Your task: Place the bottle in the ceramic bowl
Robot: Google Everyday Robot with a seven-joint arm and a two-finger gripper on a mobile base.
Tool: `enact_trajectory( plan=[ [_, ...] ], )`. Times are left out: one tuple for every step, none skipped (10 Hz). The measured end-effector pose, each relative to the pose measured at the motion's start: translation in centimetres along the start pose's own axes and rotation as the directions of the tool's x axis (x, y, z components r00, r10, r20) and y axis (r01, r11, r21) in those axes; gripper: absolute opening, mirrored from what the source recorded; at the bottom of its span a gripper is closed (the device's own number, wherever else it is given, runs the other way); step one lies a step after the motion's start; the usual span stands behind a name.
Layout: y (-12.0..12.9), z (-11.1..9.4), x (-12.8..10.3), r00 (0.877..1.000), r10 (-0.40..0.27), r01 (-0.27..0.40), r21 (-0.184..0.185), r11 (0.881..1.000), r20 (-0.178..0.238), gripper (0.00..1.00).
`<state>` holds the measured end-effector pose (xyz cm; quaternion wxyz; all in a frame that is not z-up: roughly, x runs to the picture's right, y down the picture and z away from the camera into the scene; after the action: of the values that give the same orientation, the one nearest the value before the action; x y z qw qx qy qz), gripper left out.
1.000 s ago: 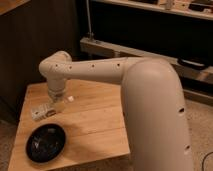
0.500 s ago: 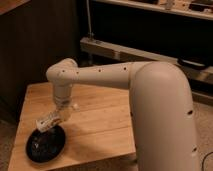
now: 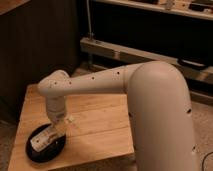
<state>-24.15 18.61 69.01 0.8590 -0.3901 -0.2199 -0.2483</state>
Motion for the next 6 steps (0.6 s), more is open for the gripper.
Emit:
enact_trajectory(
  plan=[
    [0.4, 0.6, -0.3, 1.000, 0.004, -0.004, -0.001, 1.000, -0.019, 0.02],
    [0.4, 1.1, -0.2, 0.999, 0.014, -0.014, -0.002, 1.000, -0.047, 0.10],
    [0.2, 1.9, 0.4, 0.996, 0.044, -0.044, 0.001, 0.999, -0.078, 0.20],
    [-0.1, 2.3, 1.2, 0.990, 0.088, -0.087, 0.015, 0.996, -0.108, 0.31],
    [-0.5, 2.6, 1.7, 0.982, 0.135, -0.132, 0.032, 0.991, -0.134, 0.40],
    [-0.9, 3.1, 2.2, 0.974, 0.171, -0.167, 0.045, 0.985, -0.146, 0.51]
  ],
)
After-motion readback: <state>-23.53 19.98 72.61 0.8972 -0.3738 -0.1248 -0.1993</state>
